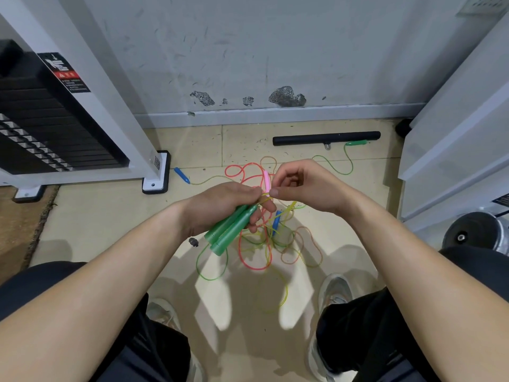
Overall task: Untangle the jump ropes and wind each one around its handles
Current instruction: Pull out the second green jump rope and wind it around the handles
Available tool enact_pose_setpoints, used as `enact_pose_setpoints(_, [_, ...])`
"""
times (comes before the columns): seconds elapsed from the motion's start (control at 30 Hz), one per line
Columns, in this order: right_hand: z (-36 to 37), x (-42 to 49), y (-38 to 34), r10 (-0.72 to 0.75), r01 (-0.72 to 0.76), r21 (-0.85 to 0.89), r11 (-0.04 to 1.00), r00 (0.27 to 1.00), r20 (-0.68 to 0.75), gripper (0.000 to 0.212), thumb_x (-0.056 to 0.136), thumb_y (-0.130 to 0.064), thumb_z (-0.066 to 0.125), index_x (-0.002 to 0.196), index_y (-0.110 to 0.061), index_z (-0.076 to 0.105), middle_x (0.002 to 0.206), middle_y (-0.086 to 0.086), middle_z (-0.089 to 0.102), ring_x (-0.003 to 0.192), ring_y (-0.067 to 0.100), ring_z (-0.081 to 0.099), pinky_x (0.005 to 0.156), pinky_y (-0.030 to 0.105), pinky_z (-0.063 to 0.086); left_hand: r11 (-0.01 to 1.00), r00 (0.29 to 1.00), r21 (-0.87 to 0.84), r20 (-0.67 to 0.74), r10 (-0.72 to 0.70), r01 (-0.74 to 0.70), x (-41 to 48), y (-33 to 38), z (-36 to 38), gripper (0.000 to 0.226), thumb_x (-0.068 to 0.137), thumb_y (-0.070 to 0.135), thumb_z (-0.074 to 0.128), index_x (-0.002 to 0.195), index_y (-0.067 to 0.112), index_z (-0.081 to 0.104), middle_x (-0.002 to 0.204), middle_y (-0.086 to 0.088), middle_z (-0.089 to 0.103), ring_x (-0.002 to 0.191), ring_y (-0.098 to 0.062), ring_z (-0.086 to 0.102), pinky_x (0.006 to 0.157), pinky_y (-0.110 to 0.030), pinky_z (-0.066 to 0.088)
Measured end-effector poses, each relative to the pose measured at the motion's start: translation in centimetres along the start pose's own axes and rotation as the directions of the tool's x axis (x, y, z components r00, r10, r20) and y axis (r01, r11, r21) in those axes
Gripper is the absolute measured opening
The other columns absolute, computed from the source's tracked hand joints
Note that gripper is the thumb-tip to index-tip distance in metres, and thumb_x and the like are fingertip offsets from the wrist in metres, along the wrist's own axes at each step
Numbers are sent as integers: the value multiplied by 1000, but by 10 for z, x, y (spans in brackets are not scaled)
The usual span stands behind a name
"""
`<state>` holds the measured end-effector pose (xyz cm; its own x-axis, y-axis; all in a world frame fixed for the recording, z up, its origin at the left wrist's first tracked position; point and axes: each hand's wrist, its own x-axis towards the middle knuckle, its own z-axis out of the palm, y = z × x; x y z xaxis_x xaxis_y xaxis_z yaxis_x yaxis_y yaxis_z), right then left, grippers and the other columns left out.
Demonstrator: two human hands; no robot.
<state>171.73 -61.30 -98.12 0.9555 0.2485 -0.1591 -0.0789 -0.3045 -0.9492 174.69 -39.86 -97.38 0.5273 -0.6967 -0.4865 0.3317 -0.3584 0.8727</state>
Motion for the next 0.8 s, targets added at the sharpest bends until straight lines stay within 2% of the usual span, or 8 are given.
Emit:
enact_pose_setpoints(0.13, [-2,0,-1,1,-1,5,1000,1000,20,8,85,0,76,86,5,70,64,-12,64,61,2,54,60,16,42,992,1000,-124,3,-14,15,2,-4,3,37,107,14,36,116,-7,65,89,-20,65,83,-29,61,79,-31,53])
enact_pose_setpoints(0.2, [-3,-1,-1,9,-9,-2,1000,999,34,9,84,0,76,86,6,71,64,-12,65,60,2,54,60,16,42,988,1000,-153,9,-16,17,4,-6,4,34,105,8,37,117,-6,66,92,-18,65,86,-28,62,84,-34,52])
enact_pose_setpoints(0.33, [-1,0,0,15,-14,-29,999,999,28,12,79,1,80,85,4,69,64,-13,66,62,3,56,64,20,45,984,1000,-174,18,-23,26,4,-7,8,32,104,6,39,119,-9,63,82,-5,68,90,-28,62,80,-27,55])
enact_pose_setpoints(0.43, [-1,1,1,22,-22,-14,1000,1000,15,15,77,5,81,85,4,68,62,-14,64,60,2,56,61,16,46,978,998,-201,58,-34,45,3,-8,12,37,105,8,38,128,-17,53,78,1,69,86,-24,64,75,-26,55])
enact_pose_setpoints(0.57, [1,1,2,23,-23,-11,1000,1000,-3,17,74,4,84,81,1,69,66,-3,65,61,7,57,61,17,47,980,995,-192,97,-35,53,2,-9,18,40,106,8,36,132,-21,44,72,11,68,83,-19,65,75,-25,54])
enact_pose_setpoints(0.67, [1,2,4,47,-48,-16,999,998,-37,21,74,-4,85,81,2,67,59,-9,59,57,7,52,59,18,43,978,995,-201,85,-45,61,4,-10,17,34,101,8,51,124,-17,53,81,3,68,82,-17,67,73,-25,55])
enact_pose_setpoints(0.73, [2,1,6,67,-68,-21,997,995,-70,24,78,-13,84,78,-2,63,51,-12,46,51,7,39,54,17,35,970,994,-236,102,-28,51,4,-10,12,23,89,9,60,109,-1,64,91,-11,59,81,-19,68,79,-29,55])
enact_pose_setpoints(0.8, [4,1,6,73,-74,-9,997,990,-121,26,83,-18,80,77,-3,59,47,-16,35,48,5,30,52,18,29,968,993,-251,114,14,15,4,-10,9,13,85,9,60,97,8,65,88,-10,55,81,-20,67,87,-33,51])
